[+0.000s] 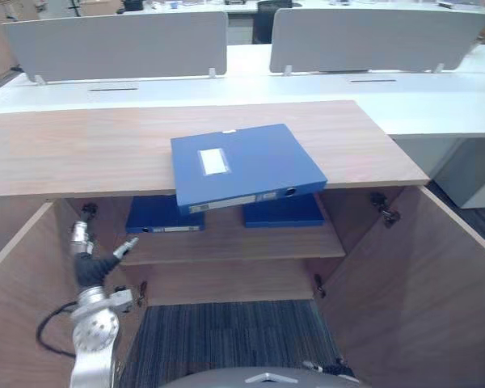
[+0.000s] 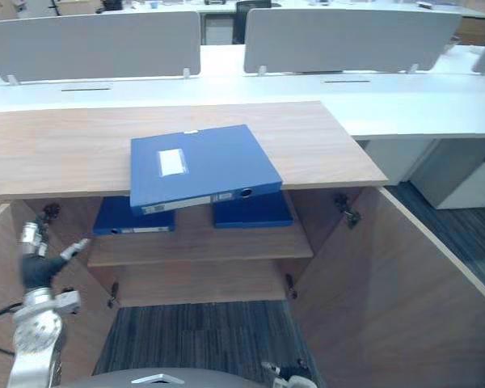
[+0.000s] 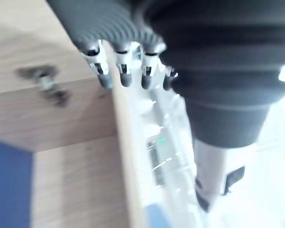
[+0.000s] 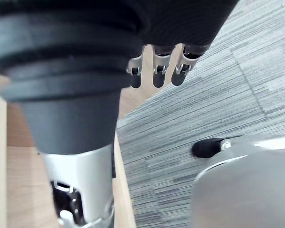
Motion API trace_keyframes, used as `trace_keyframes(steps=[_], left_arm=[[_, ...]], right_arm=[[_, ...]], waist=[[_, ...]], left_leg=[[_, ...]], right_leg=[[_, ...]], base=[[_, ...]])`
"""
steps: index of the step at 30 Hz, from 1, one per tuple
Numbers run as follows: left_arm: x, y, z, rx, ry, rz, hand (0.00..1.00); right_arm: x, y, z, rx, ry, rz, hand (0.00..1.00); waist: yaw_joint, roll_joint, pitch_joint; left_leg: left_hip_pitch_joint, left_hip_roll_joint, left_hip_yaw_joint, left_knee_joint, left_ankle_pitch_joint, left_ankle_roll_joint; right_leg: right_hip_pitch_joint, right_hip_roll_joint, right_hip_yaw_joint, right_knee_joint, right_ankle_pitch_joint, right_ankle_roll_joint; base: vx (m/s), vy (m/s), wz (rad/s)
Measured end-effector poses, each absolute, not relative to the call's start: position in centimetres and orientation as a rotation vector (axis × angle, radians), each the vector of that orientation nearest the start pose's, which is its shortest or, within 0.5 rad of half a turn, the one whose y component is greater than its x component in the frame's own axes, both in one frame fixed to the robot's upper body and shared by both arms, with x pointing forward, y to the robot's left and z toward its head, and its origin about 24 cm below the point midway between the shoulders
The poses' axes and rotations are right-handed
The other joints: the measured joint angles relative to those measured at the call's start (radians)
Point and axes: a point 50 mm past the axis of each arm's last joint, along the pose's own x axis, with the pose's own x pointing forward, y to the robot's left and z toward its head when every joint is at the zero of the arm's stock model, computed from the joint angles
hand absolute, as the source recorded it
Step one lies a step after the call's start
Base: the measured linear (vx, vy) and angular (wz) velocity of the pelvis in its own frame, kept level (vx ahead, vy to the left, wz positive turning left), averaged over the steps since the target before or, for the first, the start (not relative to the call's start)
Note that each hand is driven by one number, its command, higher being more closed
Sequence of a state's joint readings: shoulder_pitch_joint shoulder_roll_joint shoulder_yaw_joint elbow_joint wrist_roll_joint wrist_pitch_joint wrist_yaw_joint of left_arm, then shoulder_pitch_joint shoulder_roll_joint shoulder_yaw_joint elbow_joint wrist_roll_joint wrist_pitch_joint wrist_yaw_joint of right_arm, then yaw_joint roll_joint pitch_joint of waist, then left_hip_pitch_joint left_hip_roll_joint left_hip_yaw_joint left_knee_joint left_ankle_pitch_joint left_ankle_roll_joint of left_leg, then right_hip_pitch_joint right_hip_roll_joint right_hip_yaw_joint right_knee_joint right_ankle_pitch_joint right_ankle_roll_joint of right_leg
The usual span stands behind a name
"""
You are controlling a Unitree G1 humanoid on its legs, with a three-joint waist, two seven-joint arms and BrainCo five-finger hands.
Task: Walk over to the cabinet, pick up the folder, carry it to the office cabinet, place the folder inside the office cabinet, then close the office cabinet door
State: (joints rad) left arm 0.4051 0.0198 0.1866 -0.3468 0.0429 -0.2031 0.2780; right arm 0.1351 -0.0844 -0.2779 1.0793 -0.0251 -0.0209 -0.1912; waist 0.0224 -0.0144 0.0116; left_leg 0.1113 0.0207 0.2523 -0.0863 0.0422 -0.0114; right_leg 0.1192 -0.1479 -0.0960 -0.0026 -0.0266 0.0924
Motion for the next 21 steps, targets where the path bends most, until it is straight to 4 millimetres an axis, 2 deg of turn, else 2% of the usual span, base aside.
trace_keyframes(steps=[1,3,5,8,13,15,16,18,19,21], left_arm=[[16.4,22.4,5.9,0.123,-0.166,0.525,0.0],[17.1,22.2,4.5,0.111,-0.103,0.529,0.0],[18.2,21.6,3.6,0.093,-0.055,0.516,0.0],[18.7,21.3,4.0,0.092,-0.076,0.502,0.0],[19.5,21.6,5.0,0.173,-0.123,0.472,0.0],[19.2,21.9,6.7,0.255,-0.178,0.454,0.0],[18.5,21.9,8.9,0.286,-0.274,0.425,0.0],[17.7,21.4,11.9,0.316,-0.433,0.37,0.0],[17.6,21.2,12.8,0.315,-0.496,0.356,0.0],[17.8,20.7,13.1,0.307,-0.519,0.335,0.0]], right_arm=[[5.0,-22.8,-16.4,-0.064,1.202,-0.489,0.0],[5.1,-22.7,-16.4,-0.081,1.202,-0.471,0.0],[5.8,-22.4,-16.4,-0.107,1.19,-0.43,0.0],[5.8,-22.1,-16.4,-0.117,1.193,-0.412,0.0],[5.0,-22.0,-16.6,-0.119,1.225,-0.409,0.0],[4.8,-21.9,-16.7,-0.12,1.234,-0.402,0.0],[4.6,-21.8,-16.7,-0.117,1.241,-0.4,0.0],[4.4,-21.7,-16.8,-0.116,1.258,-0.398,0.0],[4.3,-21.6,-16.9,-0.116,1.26,-0.394,0.0],[4.3,-21.5,-16.9,-0.124,1.264,-0.37,0.0]], waist=[[0.01,0.004,-0.001],[0.008,0.001,-0.004],[-0.008,-0.003,-0.006],[-0.027,-0.009,-0.014],[-0.033,-0.011,-0.022],[-0.035,-0.017,-0.026],[-0.035,-0.021,-0.028],[-0.029,-0.028,-0.037],[-0.025,-0.03,-0.04],[-0.029,-0.028,-0.043]], left_leg=[[0.015,-0.002,-0.02,0.0,0.002,0.002],[0.031,-0.002,-0.022,-0.001,0.002,0.002],[0.044,0.001,-0.018,-0.001,0.002,0.001],[0.047,0.005,-0.01,-0.001,-0.002,-0.005],[0.047,0.005,-0.011,-0.001,-0.002,-0.005],[0.042,0.006,-0.013,-0.001,-0.002,-0.007],[0.036,0.007,-0.013,-0.001,-0.002,-0.007],[0.028,0.006,-0.016,0.0,-0.001,-0.008],[0.029,0.006,-0.018,0.0,0.0,-0.005],[0.034,0.006,-0.011,0.0,0.003,-0.002]], right_leg=[[0.028,-0.001,-0.007,-0.001,-0.004,-0.006],[0.044,-0.001,-0.004,0.002,-0.012,-0.004],[0.045,0.001,0.0,0.011,-0.029,-0.003],[0.045,0.003,0.004,0.012,-0.029,-0.003],[0.046,0.003,0.003,0.011,-0.029,-0.003],[0.042,0.003,0.003,0.011,-0.029,-0.002],[0.037,0.003,0.003,0.011,-0.029,-0.001],[0.032,0.003,0.005,0.009,-0.025,0.005],[0.033,0.002,0.006,0.011,-0.017,0.016],[0.035,0.004,0.015,0.015,-0.016,0.017]], base=[[0.02,-0.01,0.38],[-0.03,-0.018,0.13],[-0.08,-0.02,-0.08],[-0.06,-0.007,-0.07],[-0.01,0.0,0.0],[0.0,0.0,0.0],[0.0,0.0,0.0],[0.05,-0.001,0.04],[0.05,0.002,0.04],[0.04,0.005,-0.07]])
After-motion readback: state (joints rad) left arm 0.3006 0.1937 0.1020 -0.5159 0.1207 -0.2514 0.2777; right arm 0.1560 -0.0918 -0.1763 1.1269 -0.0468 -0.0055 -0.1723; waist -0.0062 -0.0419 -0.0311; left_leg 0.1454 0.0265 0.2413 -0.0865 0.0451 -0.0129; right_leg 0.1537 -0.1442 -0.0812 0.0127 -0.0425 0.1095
